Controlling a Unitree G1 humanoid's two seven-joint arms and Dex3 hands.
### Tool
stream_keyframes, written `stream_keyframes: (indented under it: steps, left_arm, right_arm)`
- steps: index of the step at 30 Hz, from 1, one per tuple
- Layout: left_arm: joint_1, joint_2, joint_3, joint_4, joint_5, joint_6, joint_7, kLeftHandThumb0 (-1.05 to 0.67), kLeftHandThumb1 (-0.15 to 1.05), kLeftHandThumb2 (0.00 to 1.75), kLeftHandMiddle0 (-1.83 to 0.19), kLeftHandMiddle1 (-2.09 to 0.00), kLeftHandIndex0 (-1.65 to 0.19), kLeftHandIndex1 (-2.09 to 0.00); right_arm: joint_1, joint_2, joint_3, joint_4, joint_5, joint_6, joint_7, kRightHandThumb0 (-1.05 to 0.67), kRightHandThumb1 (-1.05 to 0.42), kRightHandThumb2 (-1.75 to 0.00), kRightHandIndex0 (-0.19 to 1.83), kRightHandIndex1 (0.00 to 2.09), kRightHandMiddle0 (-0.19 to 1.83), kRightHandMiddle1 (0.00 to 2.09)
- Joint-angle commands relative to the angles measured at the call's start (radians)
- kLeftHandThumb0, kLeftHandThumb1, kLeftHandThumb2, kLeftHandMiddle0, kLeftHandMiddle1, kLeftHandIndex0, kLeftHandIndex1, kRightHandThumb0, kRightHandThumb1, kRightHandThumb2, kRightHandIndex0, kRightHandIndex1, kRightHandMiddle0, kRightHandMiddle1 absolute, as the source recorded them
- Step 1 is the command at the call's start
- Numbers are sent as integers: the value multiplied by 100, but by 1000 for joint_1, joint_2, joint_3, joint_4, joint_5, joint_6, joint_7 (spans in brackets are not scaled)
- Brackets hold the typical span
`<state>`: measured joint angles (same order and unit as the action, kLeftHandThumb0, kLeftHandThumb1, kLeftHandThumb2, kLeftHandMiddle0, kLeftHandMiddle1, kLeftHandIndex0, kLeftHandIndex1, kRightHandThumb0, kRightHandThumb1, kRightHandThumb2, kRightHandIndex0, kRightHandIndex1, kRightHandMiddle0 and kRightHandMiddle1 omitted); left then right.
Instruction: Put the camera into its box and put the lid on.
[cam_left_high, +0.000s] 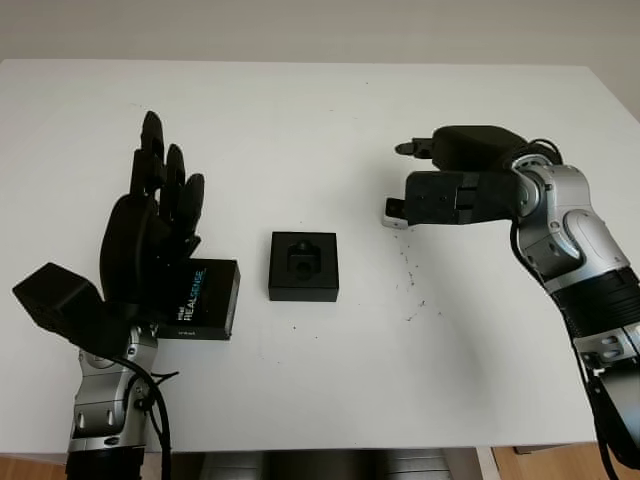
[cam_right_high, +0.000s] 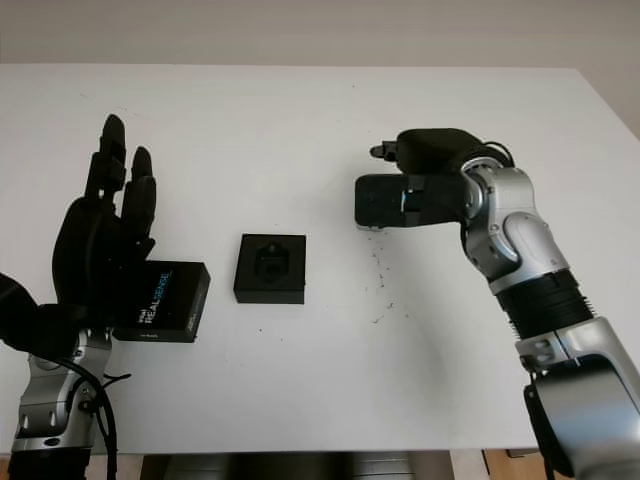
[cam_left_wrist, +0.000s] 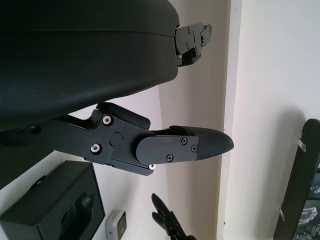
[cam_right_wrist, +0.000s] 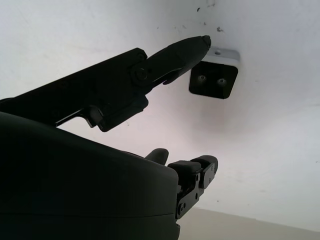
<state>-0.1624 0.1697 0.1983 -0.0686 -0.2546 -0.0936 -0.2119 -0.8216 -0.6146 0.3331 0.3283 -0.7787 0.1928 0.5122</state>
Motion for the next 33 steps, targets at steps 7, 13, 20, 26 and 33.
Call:
stream_keyframes:
  steps: [7,13,20,26,33]
  left_arm:
    - [-8,0,1,5,0,-15,-4,-64,105,40,19,0,19,0]
    - [-2,0,-1,-7,6,-4,9,-63,105,40,19,-1,19,0]
    - [-1,-1,2,-7,-2,-4,7,-63,105,39,19,-1,19,0]
    - [5,-1,-1,-4,16,-20,11,-63,105,40,19,-3,19,-1]
    - [7,0,1,11,18,-35,10,-63,105,38,19,-4,19,-1]
  right_arm:
    - [17,-17,18,-10,-28,-31,-43,-61,-90,-6,-19,129,-6,98]
    - [43,-8,35,23,-58,-63,-141,-66,-91,-5,-19,144,-17,134]
    - [64,-1,45,68,-59,-106,-227,-67,-91,-5,-11,118,-13,132]
    - [82,13,49,82,-57,-104,-246,-64,-91,-5,-4,99,-6,115]
    - [83,44,47,140,-41,-107,-272,-64,-91,-5,6,81,4,86]
